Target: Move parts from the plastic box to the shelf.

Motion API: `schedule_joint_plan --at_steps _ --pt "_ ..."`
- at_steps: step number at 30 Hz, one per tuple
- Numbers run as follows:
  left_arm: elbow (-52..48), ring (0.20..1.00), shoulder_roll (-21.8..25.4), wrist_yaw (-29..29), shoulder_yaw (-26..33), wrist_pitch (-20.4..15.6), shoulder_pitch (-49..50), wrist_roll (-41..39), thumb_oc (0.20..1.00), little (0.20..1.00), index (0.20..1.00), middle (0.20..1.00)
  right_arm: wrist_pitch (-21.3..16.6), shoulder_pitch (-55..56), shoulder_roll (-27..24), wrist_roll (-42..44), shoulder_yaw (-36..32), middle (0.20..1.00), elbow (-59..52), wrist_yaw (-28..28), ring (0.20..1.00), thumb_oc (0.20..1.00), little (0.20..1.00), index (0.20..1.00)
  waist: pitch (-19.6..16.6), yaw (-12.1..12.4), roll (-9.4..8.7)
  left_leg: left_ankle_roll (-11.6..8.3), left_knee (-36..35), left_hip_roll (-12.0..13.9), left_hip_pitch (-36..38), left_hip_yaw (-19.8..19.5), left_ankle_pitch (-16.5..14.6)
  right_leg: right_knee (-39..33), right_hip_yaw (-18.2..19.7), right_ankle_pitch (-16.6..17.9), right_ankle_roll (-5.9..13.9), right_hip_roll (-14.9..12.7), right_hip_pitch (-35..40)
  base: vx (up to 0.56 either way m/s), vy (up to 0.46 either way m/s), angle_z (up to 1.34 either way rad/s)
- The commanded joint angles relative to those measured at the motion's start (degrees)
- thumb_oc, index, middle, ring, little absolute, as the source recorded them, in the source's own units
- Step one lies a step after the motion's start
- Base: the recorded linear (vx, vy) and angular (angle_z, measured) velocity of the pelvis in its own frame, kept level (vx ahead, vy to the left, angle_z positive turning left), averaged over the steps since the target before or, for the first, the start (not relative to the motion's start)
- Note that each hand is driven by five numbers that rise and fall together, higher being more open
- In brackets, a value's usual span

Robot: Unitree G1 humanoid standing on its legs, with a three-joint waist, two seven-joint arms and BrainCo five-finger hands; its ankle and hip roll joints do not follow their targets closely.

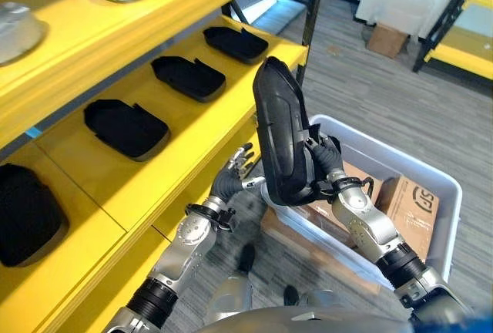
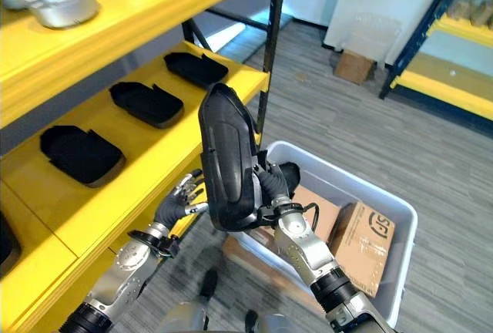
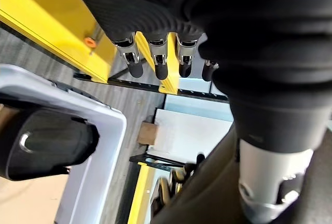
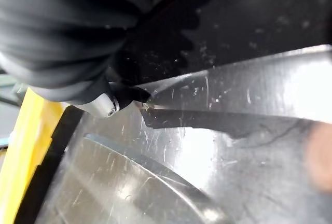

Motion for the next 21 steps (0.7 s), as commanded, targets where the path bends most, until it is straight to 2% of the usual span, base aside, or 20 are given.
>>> schedule_joint_plan --at_steps 1,4,6,7,8,10,11,12,13,14,15,16,17,19,21 --pt "-2.8 1.0 -1.7 -1.7 -0.3 -1.4 -3.6 0.7 1.0 1.0 1.0 1.0 -3.9 -1.4 1.7 1.1 -0.9 0.2 -6.4 -0.4 0.2 0.2 0.2 0.2 0.4 -1.0 -0.69 6.04 -0.4 -9.1 8.6 2.8 -4.4 -4.0 -1.7 8.8 8.75 0.8 -0.6 -0.08 -0.133 0.58" --pt "-3.1 1.0 -1.3 0.2 -0.5 0.0 -3.8 1.6 1.0 1.0 1.0 1.0 -3.5 -0.5 2.0 0.9 -0.5 0.2 -7.1 -0.2 0.2 0.2 0.2 0.2 0.9 -1.4 -0.24 5.81 -0.4 -8.6 8.9 3.4 -4.5 -3.9 -2.7 7.7 8.29 0.8 -0.2 -0.05 -0.099 0.5" --pt "-2.8 1.0 -1.1 0.9 -0.4 0.1 -3.9 1.2 1.0 1.0 1.0 1.0 -3.4 0.8 1.6 1.1 -0.9 0.2 -7.8 0.4 0.2 0.2 0.2 0.2 1.1 -2.4 0.06 5.59 -0.4 -7.8 9.6 7.0 -4.7 -4.9 -4.2 7.0 7.98 0.5 0.5 -0.05 -0.039 0.37" --pt "-2.7 1.0 -1.3 -0.2 -0.6 1.0 -4.4 1.8 1.0 1.0 1.0 1.0 -4.0 2.6 1.3 1.0 -2.2 0.2 -8.4 -0.2 0.2 0.2 0.2 0.2 1.3 -3.8 0.34 5.02 -0.4 -6.0 10.6 13.9 -4.8 -6.0 -6.8 6.7 8.01 -0.3 1.0 -0.09 0.01 0.56" --pt "-2.5 1.0 -1.2 -1.3 -0.9 1.3 -4.9 1.8 1.0 1.0 1.0 1.0 -4.5 3.6 0.9 1.1 -3.1 0.2 -8.8 -0.9 0.2 0.2 0.2 0.2 1.6 -4.8 0.42 4.58 0.0 -4.8 11.0 18.0 -5.0 -6.0 -8.7 6.5 7.99 -1.0 1.2 -0.13 0.033 1.41" --pt "-3.1 1.0 -1.3 -2.0 -1.2 1.5 -5.1 2.6 1.0 1.0 1.0 1.0 -5.1 4.6 0.7 1.0 -4.5 0.2 -9.2 -1.2 0.2 0.2 0.2 0.2 2.4 -5.9 0.34 3.36 2.1 -2.5 10.8 22.3 -5.2 -4.9 -11.6 5.9 7.7 -2.4 1.4 -0.13 0.115 2.36" --pt "-3.9 1.0 -1.3 -1.6 -1.0 1.8 -5.3 1.8 1.0 1.0 1.0 1.0 -4.2 4.7 0.4 0.7 -5.8 0.2 -9.2 -1.1 0.2 0.2 0.2 0.2 3.2 -6.4 0.18 1.29 3.9 0.8 9.7 23.6 -4.3 -3.9 -13.3 5.3 7.23 -4.0 2.0 -0.1 0.344 1.78" --pt "-4.3 1.0 -1.3 -1.9 -0.4 1.7 -5.4 1.1 1.0 1.0 1.0 1.0 -3.0 4.2 -0.2 0.9 -6.4 0.2 -8.7 -1.0 0.2 0.2 0.2 0.2 3.3 -6.6 0.18 -0.38 4.5 4.1 8.7 23.7 -2.6 -3.3 -14.2 4.4 6.7 -5.4 2.4 -0.07 0.369 0.75" --pt "-4.5 1.0 -1.3 -1.9 -0.2 1.6 -5.4 0.8 1.0 1.0 1.0 1.0 -2.8 4.0 -0.4 1.1 -6.6 0.2 -8.5 -0.8 0.2 0.2 0.2 0.2 3.3 -6.6 0.19 -0.7 4.5 4.9 8.4 23.6 -2.2 -3.1 -14.3 4.1 6.55 -5.7 2.5 -0.03 0.483 0.66" --pt "-4.2 1.0 -1.4 -2.5 0.5 1.0 -5.5 0.2 1.0 1.0 1.0 1.0 -2.2 2.6 -1.4 1.5 -7.2 0.2 -6.9 0.6 0.2 0.2 0.2 0.2 3.3 -6.5 0.33 -1.78 4.2 9.0 7.8 22.5 -0.1 -1.5 -14.6 3.1 6.07 -7.2 2.2 -0.01 0.337 0.36" --pt "-4.0 1.0 -1.4 -2.5 0.6 0.8 -5.5 0.1 1.0 1.0 1.0 1.0 -2.1 2.4 -1.5 1.6 -7.3 0.2 -6.7 0.8 0.2 0.2 0.2 0.2 3.3 -6.6 0.31 -1.85 4.1 9.4 7.8 22.4 0.2 -1.2 -14.7 2.9 6.02 -7.4 2.1 0.0 0.425 0.22" --pt "-3.5 1.0 -1.5 -2.5 0.7 0.4 -5.7 -0.2 1.0 1.0 1.0 1.0 -1.7 2.0 -1.9 1.9 -7.4 0.2 -6.5 1.1 0.2 0.2 0.2 0.2 3.3 -6.8 0.34 -2.1 3.8 10.9 7.7 22.8 0.8 -0.3 -15.2 2.4 5.85 -8.1 1.9 0.02 0.434 0.15" --pt "-2.6 1.0 -1.8 -1.9 0.7 0.2 -6.3 -0.4 1.0 1.0 1.0 1.0 -0.9 2.0 -2.6 2.1 -7.8 0.2 -6.7 1.2 0.2 0.2 0.2 0.2 3.3 -7.6 0.89 -2.61 2.4 12.8 8.4 25.1 1.9 1.4 -16.7 1.3 5.69 -9.1 1.4 0.03 0.516 0.38" --pt "-1.6 1.0 -2.1 -0.8 0.3 -0.5 -6.7 -0.7 1.0 1.0 1.0 1.0 -0.4 2.4 -3.3 2.3 -8.0 0.2 -7.2 1.6 0.2 0.2 0.2 0.2 3.4 -8.3 1.48 -3.26 1.3 13.8 9.2 26.3 2.8 3.1 -17.9 0.5 5.56 -9.9 1.0 0.06 0.486 0.6" --pt "-1.2 1.0 -2.2 0.6 -0.1 -0.9 -6.8 -0.5 1.0 1.0 1.0 1.0 0.4 2.7 -3.7 2.7 -7.9 0.2 -7.6 1.9 0.2 0.2 0.2 0.2 3.8 -8.2 2.05 -3.51 1.5 12.8 9.2 25.7 2.8 3.4 -18.7 0.5 5.5 -10.5 1.3 0.06 0.419 0.52"
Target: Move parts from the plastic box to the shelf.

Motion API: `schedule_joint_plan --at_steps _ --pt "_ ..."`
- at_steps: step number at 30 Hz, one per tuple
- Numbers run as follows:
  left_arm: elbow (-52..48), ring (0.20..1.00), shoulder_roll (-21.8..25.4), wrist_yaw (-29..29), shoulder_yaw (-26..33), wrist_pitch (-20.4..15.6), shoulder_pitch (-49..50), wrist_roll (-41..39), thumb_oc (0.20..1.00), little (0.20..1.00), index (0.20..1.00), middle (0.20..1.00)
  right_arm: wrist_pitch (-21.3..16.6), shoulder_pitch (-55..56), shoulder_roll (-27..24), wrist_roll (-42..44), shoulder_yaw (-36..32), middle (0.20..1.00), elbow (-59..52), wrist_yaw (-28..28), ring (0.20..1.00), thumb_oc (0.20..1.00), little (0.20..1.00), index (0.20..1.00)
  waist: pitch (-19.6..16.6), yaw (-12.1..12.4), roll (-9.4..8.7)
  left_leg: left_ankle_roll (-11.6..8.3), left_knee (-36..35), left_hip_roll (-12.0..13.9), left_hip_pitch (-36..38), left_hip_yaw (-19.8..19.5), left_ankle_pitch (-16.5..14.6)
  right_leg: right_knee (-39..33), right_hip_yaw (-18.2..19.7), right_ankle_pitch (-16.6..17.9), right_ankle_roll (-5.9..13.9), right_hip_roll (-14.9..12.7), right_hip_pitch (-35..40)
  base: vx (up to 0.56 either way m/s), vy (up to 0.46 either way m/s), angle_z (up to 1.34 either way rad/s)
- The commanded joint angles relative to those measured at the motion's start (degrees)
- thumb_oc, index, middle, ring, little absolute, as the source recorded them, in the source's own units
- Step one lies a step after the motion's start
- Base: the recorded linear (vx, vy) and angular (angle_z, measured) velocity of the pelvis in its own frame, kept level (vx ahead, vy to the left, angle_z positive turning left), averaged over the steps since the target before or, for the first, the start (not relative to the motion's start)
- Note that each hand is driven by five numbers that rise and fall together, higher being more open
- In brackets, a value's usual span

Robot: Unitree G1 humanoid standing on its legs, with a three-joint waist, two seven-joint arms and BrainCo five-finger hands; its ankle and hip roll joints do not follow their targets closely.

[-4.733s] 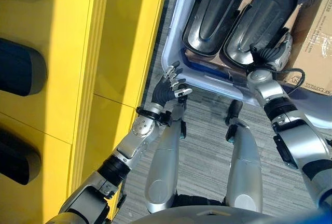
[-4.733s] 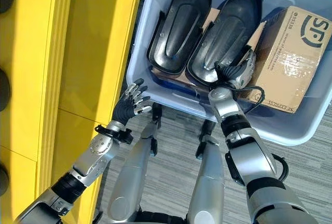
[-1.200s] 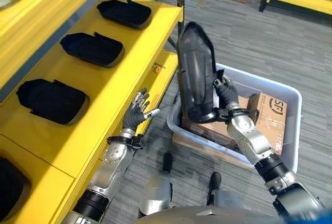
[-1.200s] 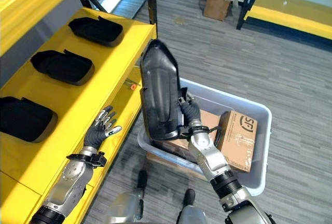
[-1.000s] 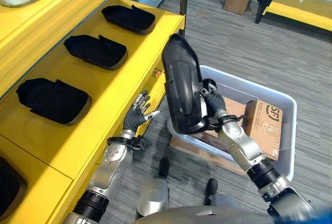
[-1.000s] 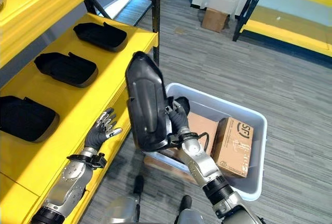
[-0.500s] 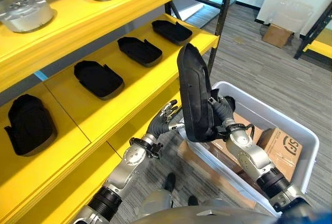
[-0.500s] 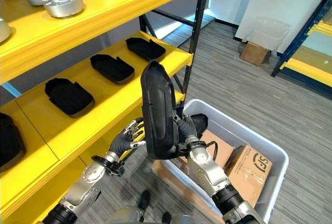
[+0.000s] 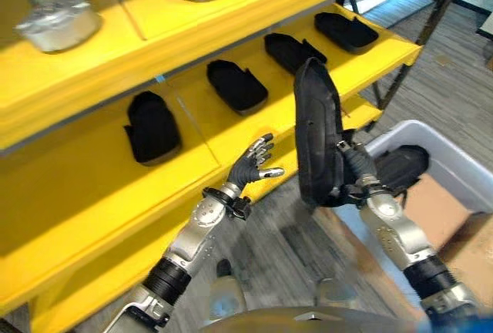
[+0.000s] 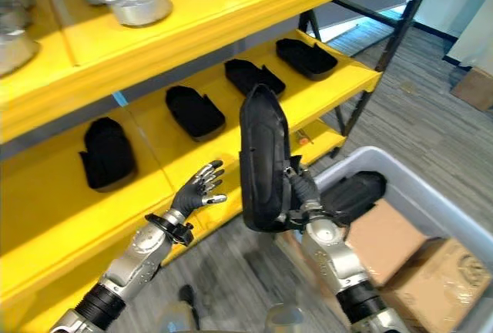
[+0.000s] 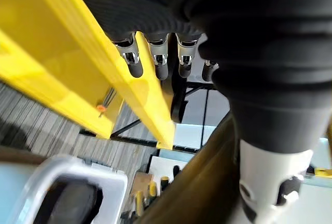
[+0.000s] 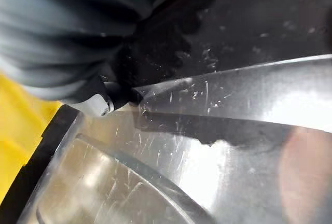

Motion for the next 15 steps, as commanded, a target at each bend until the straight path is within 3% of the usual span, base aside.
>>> schedule_joint_plan --at_steps 1,4,6,15 --pt "-3.3 1.0 1.2 2.7 1.2 -4.3 1.0 -0.1 1.0 1.0 1.0 1.0 -1.6 -3.2 1.9 1.5 0.6 0.2 -5.1 2.2 0.2 0.2 0.2 0.2 -1.8 0.7 -1.23 -3.77 -5.4 4.7 5.5 0.0 2.6 -0.6 -1.7 4.1 -4.86 7.8 -2.2 0.05 0.398 0.71" --pt "-3.7 1.0 1.7 4.7 1.7 -4.4 1.5 0.1 1.0 1.0 1.0 1.0 -0.5 -2.6 1.9 2.0 1.4 0.2 -4.9 3.1 0.2 0.2 0.2 0.2 -1.9 2.5 0.0 -3.3 -4.6 1.0 6.1 -0.6 0.5 -2.3 -4.5 5.4 -3.2 5.5 -1.0 0.07 0.553 0.48" --pt "-4.7 1.0 2.2 5.7 2.6 -3.5 2.3 0.7 1.0 1.0 1.0 1.0 -0.4 -1.9 3.0 1.5 2.4 0.2 -5.4 3.2 0.2 0.2 0.2 0.2 -2.4 3.8 -0.16 -2.72 -5.8 -0.4 7.1 -0.7 -0.4 -3.2 -6.1 6.2 -1.63 4.2 -0.8 0.05 0.326 0.24" --pt "-8.3 1.0 3.8 7.6 5.6 -3.1 5.7 2.9 1.0 1.0 1.0 1.0 -0.5 -0.9 5.2 0.6 5.7 0.2 -7.0 2.9 0.2 0.2 0.2 0.2 -2.2 8.3 -2.06 -0.74 -7.4 -2.1 6.9 -0.7 -1.9 -5.0 -10.1 7.8 0.87 1.8 -0.4 0.02 0.096 0.2"
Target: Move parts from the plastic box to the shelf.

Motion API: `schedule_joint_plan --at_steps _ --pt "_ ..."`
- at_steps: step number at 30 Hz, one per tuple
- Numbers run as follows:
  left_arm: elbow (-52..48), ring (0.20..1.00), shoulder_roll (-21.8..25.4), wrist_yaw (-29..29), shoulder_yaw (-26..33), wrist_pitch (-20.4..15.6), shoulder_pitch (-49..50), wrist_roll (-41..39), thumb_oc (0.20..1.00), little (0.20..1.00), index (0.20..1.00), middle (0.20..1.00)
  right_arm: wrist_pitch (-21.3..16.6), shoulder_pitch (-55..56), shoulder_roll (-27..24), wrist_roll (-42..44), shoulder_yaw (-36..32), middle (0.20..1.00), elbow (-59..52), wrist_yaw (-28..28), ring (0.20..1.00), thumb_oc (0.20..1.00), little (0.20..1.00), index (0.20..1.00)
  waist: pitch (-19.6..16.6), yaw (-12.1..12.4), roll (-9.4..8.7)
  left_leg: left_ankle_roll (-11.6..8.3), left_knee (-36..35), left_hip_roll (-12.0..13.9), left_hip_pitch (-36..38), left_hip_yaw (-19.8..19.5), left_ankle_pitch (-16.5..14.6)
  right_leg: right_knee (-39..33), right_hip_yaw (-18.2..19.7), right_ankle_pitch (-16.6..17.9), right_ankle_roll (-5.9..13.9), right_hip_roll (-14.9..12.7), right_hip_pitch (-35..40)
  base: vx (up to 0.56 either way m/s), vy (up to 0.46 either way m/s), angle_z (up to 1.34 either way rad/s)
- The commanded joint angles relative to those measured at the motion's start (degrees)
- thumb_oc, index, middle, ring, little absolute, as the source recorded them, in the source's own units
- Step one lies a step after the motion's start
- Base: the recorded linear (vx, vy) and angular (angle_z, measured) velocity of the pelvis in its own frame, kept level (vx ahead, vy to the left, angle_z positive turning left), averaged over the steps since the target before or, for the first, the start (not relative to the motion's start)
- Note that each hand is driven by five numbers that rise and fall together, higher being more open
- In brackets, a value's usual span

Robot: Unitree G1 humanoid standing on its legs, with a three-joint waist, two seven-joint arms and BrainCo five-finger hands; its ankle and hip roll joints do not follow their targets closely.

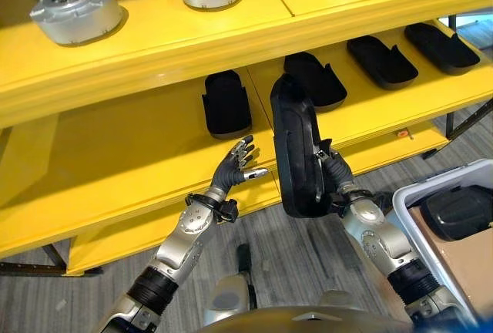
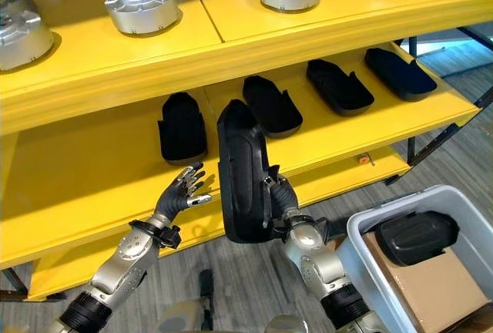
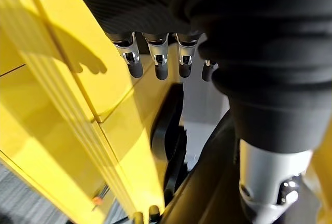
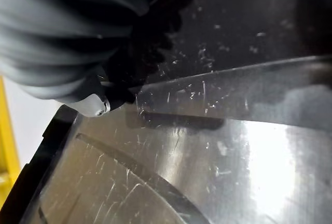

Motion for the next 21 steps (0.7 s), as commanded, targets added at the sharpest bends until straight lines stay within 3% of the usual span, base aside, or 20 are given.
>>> schedule_joint_plan --at_steps 1,4,7,8,12,14,16,17,18,21 --pt "-4.5 1.0 -0.3 1.8 2.3 -3.0 -0.2 2.7 1.0 1.0 1.0 1.0 -3.7 -1.4 0.4 0.1 -0.6 0.2 -6.0 0.6 0.2 0.2 0.2 0.2 -1.8 2.0 1.47 -1.56 0.6 2.6 5.8 1.2 -7.5 4.6 -1.7 2.4 -2.56 3.2 -7.0 -0.04 0.072 0.14" --pt "-5.8 1.0 0.4 1.4 3.2 -3.2 0.2 2.6 1.0 1.0 1.0 1.0 -4.4 -2.5 0.6 -2.5 0.1 0.2 -6.0 0.7 0.2 0.2 0.2 0.2 -1.1 3.9 0.61 -1.03 1.1 1.9 4.2 1.4 -7.7 3.1 -2.7 3.1 -1.44 2.1 -6.4 -0.04 0.084 0.13" --pt "-5.8 1.0 0.4 1.4 3.2 -3.2 0.2 2.6 1.0 1.0 1.0 1.0 -4.5 -2.5 0.6 -2.5 0.1 0.2 -6.0 0.7 0.2 0.2 0.2 0.2 -1.1 3.9 0.6 -1.03 1.1 1.9 4.2 1.4 -7.7 3.1 -2.8 3.2 -1.43 2.1 -6.4 -0.02 0.108 0.3" --pt "-5.5 1.0 0.9 -1.5 2.5 -1.6 -1.6 2.4 1.0 1.0 1.0 1.0 -4.5 -4.9 1.2 -3.1 2.6 0.2 -6.2 2.0 0.2 0.2 0.2 0.2 -0.3 5.9 -1.47 1.12 3.4 0.0 1.6 2.4 -9.2 1.3 -3.2 5.8 0.43 0.4 -5.6 -0.02 0.393 -0.01" --pt "-5.1 1.0 0.7 -2.3 2.3 -1.1 -0.7 2.6 1.0 1.0 1.0 1.0 -4.7 -6.0 3.0 -2.0 3.3 0.2 -5.0 3.8 0.2 0.2 0.2 0.2 -0.7 6.7 -2.28 2.28 1.2 -1.0 3.9 4.0 -9.8 3.3 -4.2 9.2 1.12 -0.4 -6.5 0.03 0.2 0.19" --pt "-4.9 1.0 1.0 -1.4 2.3 -0.6 0.0 2.9 1.0 1.0 1.0 1.0 -4.3 -6.6 4.0 -1.1 3.6 0.2 -4.4 5.0 0.2 0.2 0.2 0.2 -1.3 6.9 -2.45 2.87 0.3 -1.3 4.2 4.8 -10.3 6.6 -4.7 8.3 1.05 2.3 -7.6 0.05 0.125 -0.35" --pt "-4.2 1.0 0.5 -1.1 1.8 0.1 -0.2 3.3 1.0 1.0 1.0 1.0 -4.1 -6.4 3.7 -1.0 3.9 0.2 -4.8 4.2 0.2 0.2 0.2 0.2 -1.7 5.7 -2.52 3.24 0.3 -2.7 3.6 3.4 -10.5 8.3 -0.5 5.9 -0.15 7.8 -9.4 0.08 0.104 -0.31" --pt "-4.0 1.0 0.3 -1.0 1.7 0.1 -0.2 3.4 1.0 1.0 1.0 1.0 -4.0 -6.2 3.6 -1.0 3.9 0.2 -5.0 4.1 0.2 0.2 0.2 0.2 -1.8 5.4 -2.55 3.28 0.3 -3.2 3.5 3.0 -10.5 8.7 0.4 5.5 -0.61 9.2 -9.7 0.11 0.131 0.44" --pt "-3.4 1.0 -0.1 -0.7 1.6 -0.6 0.0 3.2 1.0 1.0 1.0 1.0 -3.2 -5.7 2.9 -1.3 3.5 0.2 -5.7 3.8 0.2 0.2 0.2 0.2 -2.3 4.7 -2.73 3.56 0.3 -5.1 2.9 1.8 -10.4 9.1 2.8 5.4 -1.83 12.9 -10.9 0.1 0.105 0.6" --pt "-2.8 1.0 -0.6 -0.9 2.2 -1.2 0.3 2.2 1.0 1.0 1.0 1.0 -2.8 -5.5 2.4 -1.0 3.2 0.2 -5.4 3.2 0.2 0.2 0.2 0.2 -2.4 4.2 -2.82 3.73 0.3 -6.5 3.0 -0.1 -10.3 7.5 5.3 4.6 -3.38 15.5 -10.9 0.14 0.017 0.38"
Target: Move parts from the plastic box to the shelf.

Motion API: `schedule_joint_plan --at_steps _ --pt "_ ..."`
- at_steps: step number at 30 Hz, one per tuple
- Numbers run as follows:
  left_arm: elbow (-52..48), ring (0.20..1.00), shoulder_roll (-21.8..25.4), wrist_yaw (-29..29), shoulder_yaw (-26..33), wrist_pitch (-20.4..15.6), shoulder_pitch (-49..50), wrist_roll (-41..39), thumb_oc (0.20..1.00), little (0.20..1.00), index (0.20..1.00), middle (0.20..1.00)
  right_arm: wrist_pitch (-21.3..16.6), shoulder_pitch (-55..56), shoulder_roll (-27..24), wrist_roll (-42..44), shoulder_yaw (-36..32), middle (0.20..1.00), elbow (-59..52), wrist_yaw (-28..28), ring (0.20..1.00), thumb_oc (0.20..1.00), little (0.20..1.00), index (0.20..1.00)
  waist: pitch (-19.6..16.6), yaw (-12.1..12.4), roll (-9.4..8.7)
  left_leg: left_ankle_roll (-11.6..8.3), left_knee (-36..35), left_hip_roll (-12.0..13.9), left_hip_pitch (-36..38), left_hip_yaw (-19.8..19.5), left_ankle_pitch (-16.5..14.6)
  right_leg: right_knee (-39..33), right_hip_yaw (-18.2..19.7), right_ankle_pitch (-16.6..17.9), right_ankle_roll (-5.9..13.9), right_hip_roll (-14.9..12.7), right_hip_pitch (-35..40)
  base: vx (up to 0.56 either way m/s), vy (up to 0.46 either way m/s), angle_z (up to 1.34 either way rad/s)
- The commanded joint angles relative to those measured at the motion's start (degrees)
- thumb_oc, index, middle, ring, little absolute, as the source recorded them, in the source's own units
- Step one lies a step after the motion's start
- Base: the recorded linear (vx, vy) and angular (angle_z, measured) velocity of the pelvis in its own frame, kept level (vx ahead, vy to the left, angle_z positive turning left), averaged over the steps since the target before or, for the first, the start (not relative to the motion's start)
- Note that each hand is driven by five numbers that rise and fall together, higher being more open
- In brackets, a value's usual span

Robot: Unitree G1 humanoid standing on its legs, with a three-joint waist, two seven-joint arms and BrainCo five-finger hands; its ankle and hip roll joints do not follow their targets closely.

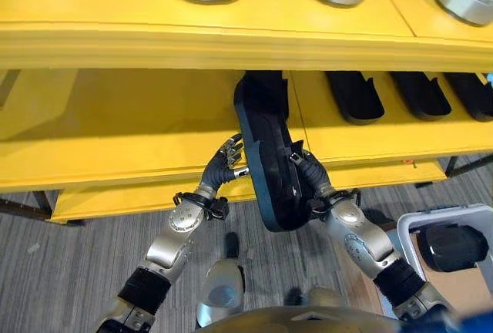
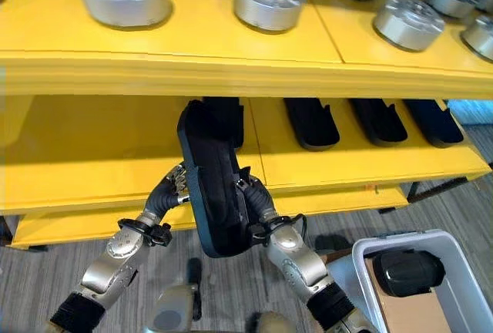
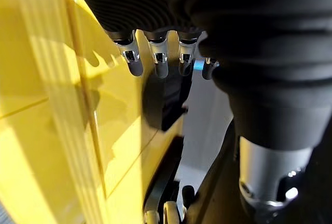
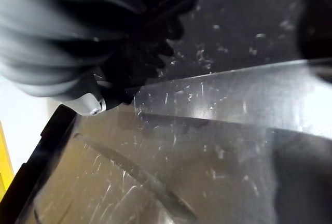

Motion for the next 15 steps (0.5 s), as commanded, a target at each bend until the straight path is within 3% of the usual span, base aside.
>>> schedule_joint_plan --at_steps 1,2,5,8,15 --pt "-2.8 1.0 -2.3 -0.1 -1.2 -3.9 -0.3 -0.3 1.0 1.0 1.0 1.0 -3.2 -2.9 0.0 1.8 -2.0 0.2 -3.2 -1.2 0.2 0.2 0.2 0.2 -2.3 -1.4 0.67 -0.34 -5.1 -5.6 8.1 -3.1 -5.7 -8.0 3.9 5.6 -0.62 4.2 1.2 0.12 -0.056 0.35" --pt "-2.7 1.0 -2.4 -0.1 -1.3 -3.9 -0.3 -0.3 1.0 1.0 1.0 1.0 -3.2 -2.9 -0.1 1.9 -2.1 0.2 -3.2 -1.2 0.2 0.2 0.2 0.2 -2.3 -1.5 0.71 -0.34 -5.1 -5.7 8.3 -3.4 -5.7 -8.5 4.3 5.6 -0.75 4.5 1.4 0.14 -0.062 0.58" --pt "0.2 1.0 -3.6 -1.7 -3.7 -3.4 -2.2 0.6 1.0 1.0 1.0 1.0 -3.6 -1.7 -0.2 2.6 -3.5 0.2 -2.2 -2.1 0.2 0.2 0.2 0.2 -2.5 -4.6 0.9 0.48 -4.8 -7.3 10.0 -9.1 -6.2 -10.7 12.4 7.3 -1.29 6.7 0.4 0.2 -0.135 0.82" --pt "0.2 1.0 -4.3 -1.9 -4.3 -3.2 -1.7 1.6 1.0 1.0 1.0 1.0 -3.8 -0.6 -0.4 2.8 -4.2 0.2 -2.2 -1.5 0.2 0.2 0.2 0.2 -2.7 -4.8 0.83 0.41 -4.5 -7.2 10.6 -9.2 -6.5 -11.2 12.2 8.0 -1.02 6.2 0.6 0.11 -0.142 0.99" --pt "-0.8 1.0 -4.3 1.8 -4.7 -1.7 0.1 1.5 1.0 1.0 1.0 1.0 -4.2 1.3 0.1 2.3 -3.3 0.2 -3.2 -1.1 0.2 0.2 0.2 0.2 -2.7 -5.9 1.58 0.65 -1.2 -7.4 10.9 -7.4 -8.8 -10.5 11.8 6.6 -1.6 6.2 1.0 0.08 -0.12 0.11"
